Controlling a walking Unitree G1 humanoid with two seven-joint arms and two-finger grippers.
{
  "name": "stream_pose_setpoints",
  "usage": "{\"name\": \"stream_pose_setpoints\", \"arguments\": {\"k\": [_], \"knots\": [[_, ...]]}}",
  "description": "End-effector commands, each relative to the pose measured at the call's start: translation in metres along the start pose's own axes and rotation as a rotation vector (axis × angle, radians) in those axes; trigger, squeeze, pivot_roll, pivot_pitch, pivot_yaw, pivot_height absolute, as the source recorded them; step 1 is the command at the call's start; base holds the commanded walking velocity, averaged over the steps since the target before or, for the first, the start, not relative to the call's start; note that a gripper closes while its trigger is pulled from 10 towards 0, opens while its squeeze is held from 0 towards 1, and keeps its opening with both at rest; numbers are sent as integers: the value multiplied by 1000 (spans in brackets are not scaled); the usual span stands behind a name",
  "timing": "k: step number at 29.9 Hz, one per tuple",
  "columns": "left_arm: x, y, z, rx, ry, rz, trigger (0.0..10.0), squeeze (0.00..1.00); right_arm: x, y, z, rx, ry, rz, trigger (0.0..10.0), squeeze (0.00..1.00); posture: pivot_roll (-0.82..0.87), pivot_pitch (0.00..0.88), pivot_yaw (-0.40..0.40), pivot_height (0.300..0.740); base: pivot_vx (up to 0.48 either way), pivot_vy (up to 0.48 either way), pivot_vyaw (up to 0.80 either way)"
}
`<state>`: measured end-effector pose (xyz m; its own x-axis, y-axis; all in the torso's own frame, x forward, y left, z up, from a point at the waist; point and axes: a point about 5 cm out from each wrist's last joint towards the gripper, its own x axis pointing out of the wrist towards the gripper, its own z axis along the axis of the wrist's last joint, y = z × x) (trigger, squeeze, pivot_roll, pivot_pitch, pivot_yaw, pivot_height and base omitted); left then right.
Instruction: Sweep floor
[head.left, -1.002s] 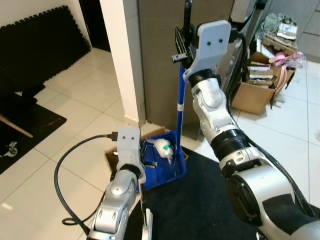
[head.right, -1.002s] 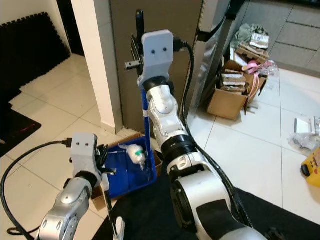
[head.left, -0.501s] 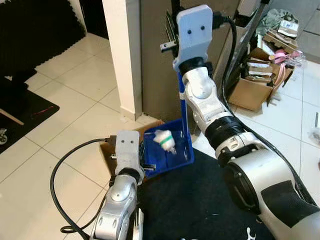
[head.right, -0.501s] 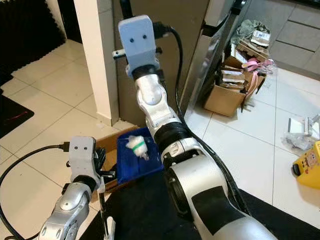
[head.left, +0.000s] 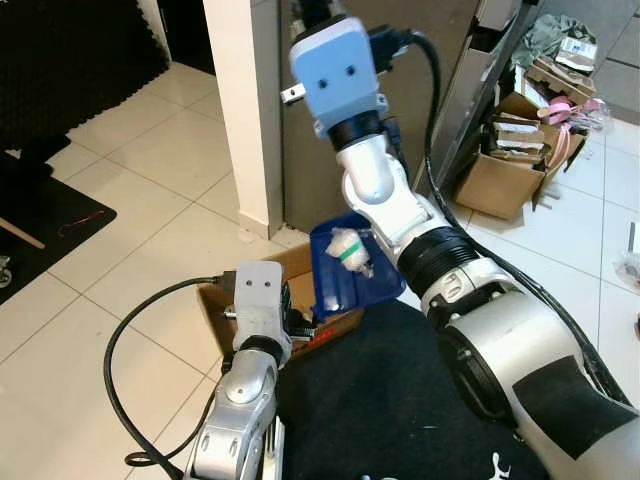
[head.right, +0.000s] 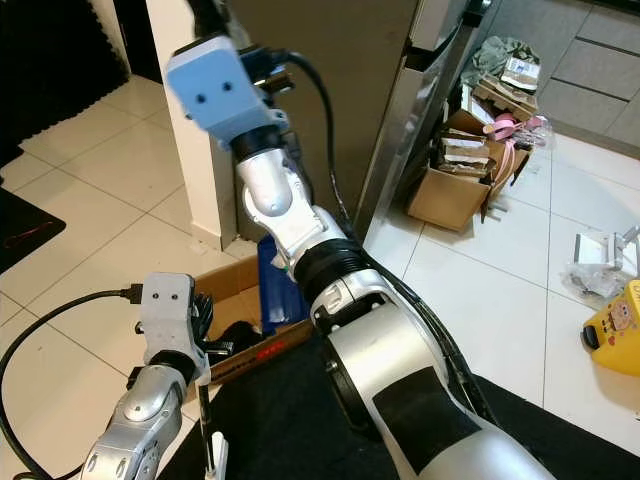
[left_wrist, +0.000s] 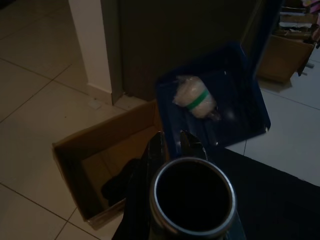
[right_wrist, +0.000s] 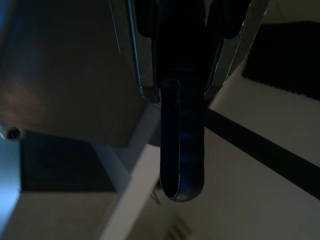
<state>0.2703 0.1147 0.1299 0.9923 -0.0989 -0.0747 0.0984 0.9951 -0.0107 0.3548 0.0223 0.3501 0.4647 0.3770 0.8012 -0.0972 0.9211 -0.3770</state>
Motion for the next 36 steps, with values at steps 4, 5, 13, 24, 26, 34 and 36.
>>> {"name": "stream_pose_setpoints", "arguments": {"k": [4, 5, 13, 24, 26, 34, 36], "knots": [[-3, -8, -1, -13, 0, -13, 10000, 0, 5, 10, 19, 32, -113, 24, 10000, 0, 197, 148, -107, 740, 0, 0, 0], [-2, -9, -1, -14, 0, -15, 10000, 0, 5, 11, 21, 31, -125, 26, 10000, 0, 197, 148, -107, 740, 0, 0, 0], [-2, -11, -1, -14, 0, -24, 10000, 0, 4, 16, 25, 8, -168, 21, 10000, 0, 197, 145, -104, 740, 0, 0, 0], [0, -12, 0, -13, -2, -28, 10000, 0, 2, 5, 12, 29, -84, -33, 10000, 0, 193, 143, -99, 740, 0, 0, 0], [0, -12, 0, -14, -1, -30, 10000, 0, 1, -5, 2, 55, -18, -77, 10000, 0, 193, 142, -98, 740, 0, 0, 0], [1, -7, 1, -15, -3, -27, 10000, 0, -38, -81, -64, 155, 382, -320, 10000, 0, 161, 137, -73, 740, 0, 0, 0], [0, -3, 3, -14, -4, -22, 10000, 0, -52, -104, -76, 137, 441, -379, 10000, 0, 151, 137, -63, 740, 0, 0, 0]]}}
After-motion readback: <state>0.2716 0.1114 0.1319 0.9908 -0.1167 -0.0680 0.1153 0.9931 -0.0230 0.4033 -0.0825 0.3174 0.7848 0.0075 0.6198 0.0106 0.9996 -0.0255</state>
